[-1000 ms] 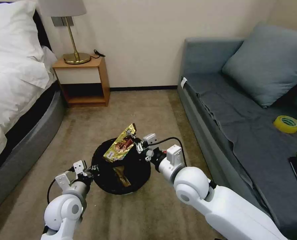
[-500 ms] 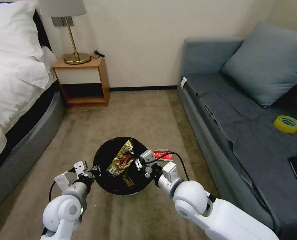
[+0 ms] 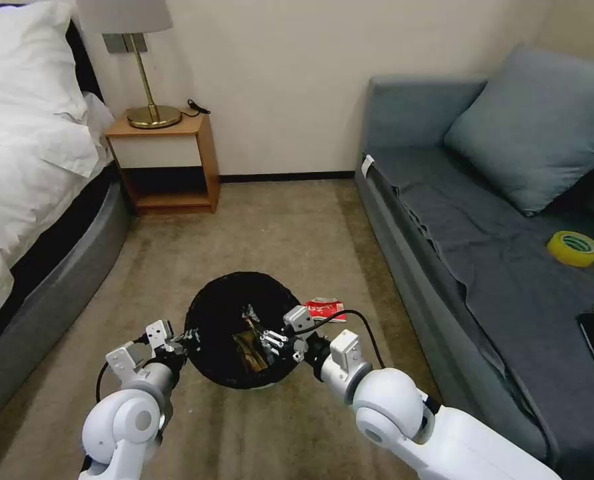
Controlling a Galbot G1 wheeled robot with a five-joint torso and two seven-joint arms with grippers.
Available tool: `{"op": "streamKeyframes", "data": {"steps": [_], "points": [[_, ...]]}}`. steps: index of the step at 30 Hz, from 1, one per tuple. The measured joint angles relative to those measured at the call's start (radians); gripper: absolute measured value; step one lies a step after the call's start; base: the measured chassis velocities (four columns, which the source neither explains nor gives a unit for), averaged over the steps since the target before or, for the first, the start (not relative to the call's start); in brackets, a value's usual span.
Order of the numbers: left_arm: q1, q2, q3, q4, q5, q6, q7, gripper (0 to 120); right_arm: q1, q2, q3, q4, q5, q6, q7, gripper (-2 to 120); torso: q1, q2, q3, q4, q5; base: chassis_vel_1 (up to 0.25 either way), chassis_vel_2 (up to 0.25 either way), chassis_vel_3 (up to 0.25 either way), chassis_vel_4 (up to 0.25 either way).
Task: Pick up the trash bin, then pick up the garbage on the floor and place it into the trash bin.
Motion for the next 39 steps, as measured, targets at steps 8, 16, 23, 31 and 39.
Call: {"op": "streamKeyframes", "data": {"steps": [8,16,23,31,39], "points": [[0.005,0.002,-0.039,-0.018,0.015,-0.010,-0.025,3,-0.072,0.026,0.166,0.008,-0.183,0.037,0.002,99,0.000,0.000,0.000,0.0002,0.0000,0.000,0.000,0.000,0.000],[0.019,-0.007,-0.047,-0.050,0.021,-0.017,-0.028,3,-0.229,0.056,0.348,0.049,-0.369,0.078,-0.017,100,0.000,0.000,0.000,-0.0001,0.0000,0.000,0.000,0.000,0.000],[0.028,-0.014,-0.069,-0.063,0.040,-0.033,-0.028,3,-0.386,0.158,0.482,0.087,-0.476,0.131,-0.040,100,0.000,0.000,0.000,0.0001,0.0000,0.000,0.000,0.000,0.000],[0.034,-0.009,-0.090,-0.069,0.041,-0.037,-0.025,3,-0.493,0.225,0.563,0.114,-0.520,0.178,-0.064,100,0.000,0.000,0.000,0.0000,-0.0001,0.000,0.000,0.000,0.000],[0.032,-0.007,-0.099,-0.068,0.040,-0.041,-0.025,3,-0.554,0.273,0.612,0.135,-0.575,0.204,-0.074,100,0.000,0.000,0.000,0.0000,-0.0001,0.000,0.000,0.000,0.000]]}}
